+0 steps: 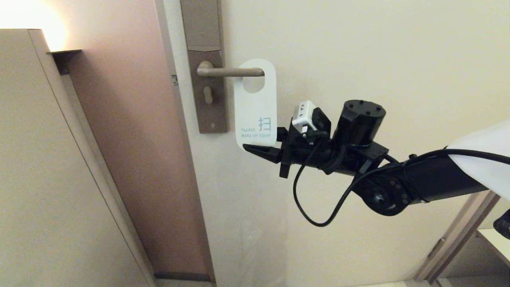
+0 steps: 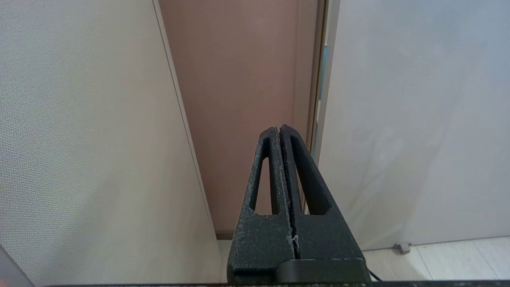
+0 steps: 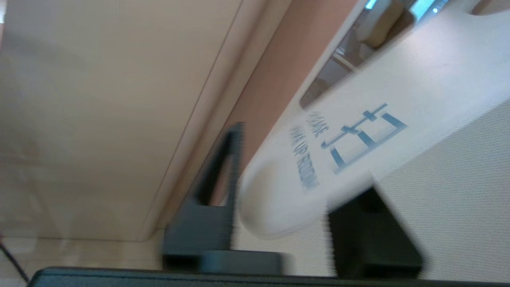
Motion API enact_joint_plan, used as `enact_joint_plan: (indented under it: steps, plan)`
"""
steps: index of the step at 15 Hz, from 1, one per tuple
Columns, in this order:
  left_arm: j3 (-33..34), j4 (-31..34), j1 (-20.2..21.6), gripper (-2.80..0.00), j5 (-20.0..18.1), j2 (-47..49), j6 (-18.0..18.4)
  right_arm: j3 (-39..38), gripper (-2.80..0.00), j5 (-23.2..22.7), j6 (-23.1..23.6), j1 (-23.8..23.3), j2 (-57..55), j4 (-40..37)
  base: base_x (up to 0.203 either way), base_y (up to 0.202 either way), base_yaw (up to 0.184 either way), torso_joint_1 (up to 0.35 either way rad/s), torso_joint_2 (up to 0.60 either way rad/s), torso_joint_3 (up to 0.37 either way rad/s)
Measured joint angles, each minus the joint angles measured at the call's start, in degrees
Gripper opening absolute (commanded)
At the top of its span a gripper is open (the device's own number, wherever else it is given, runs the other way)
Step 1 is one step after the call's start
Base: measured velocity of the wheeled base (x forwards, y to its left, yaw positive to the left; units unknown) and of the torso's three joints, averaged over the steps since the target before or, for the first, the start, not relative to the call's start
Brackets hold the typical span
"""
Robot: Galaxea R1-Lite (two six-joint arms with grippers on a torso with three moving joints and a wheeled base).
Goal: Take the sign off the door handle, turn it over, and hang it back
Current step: Hang the sign back with the other side facing out
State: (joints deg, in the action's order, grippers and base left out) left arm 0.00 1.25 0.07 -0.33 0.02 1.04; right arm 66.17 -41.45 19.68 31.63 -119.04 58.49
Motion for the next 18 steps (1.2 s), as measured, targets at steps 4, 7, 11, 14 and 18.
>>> enact_joint_plan:
  steps: [4, 7, 11, 14, 18]
  plan:
    - [0.00, -0.03, 0.00, -2.80, -0.01, 0.00, 0.01, -0.74, 0.00, 0.00, 0.15, 0.37, 0.02, 0.04, 0.000, 0.000, 0.000, 0.000, 0.00, 0.000]
    - [0.00, -0.02, 0.00, -2.80, 0.00, 0.00, 0.00, -0.95, 0.00, 0.08, -0.13, 0.39, 0.14, 0.05, 0.000, 0.000, 0.000, 0.000, 0.00, 0.000]
    - [0.00, 0.00, 0.00, -2.80, -0.02, 0.00, 0.01, -1.26, 0.00, 0.07, -0.63, 0.34, 0.59, 0.05, 0.000, 0.000, 0.000, 0.000, 0.00, 0.000]
    - [0.00, -0.02, 0.00, -2.80, -0.02, 0.00, 0.00, -1.26, 0.00, 0.08, -0.66, 0.28, 0.83, 0.08, 0.000, 0.000, 0.000, 0.000, 0.00, 0.000]
    - [0.00, -0.02, 0.00, -2.80, 0.00, 0.00, 0.01, -1.18, 0.00, 0.11, -0.63, 0.23, 0.99, 0.13, 0.000, 0.000, 0.000, 0.000, 0.00, 0.000]
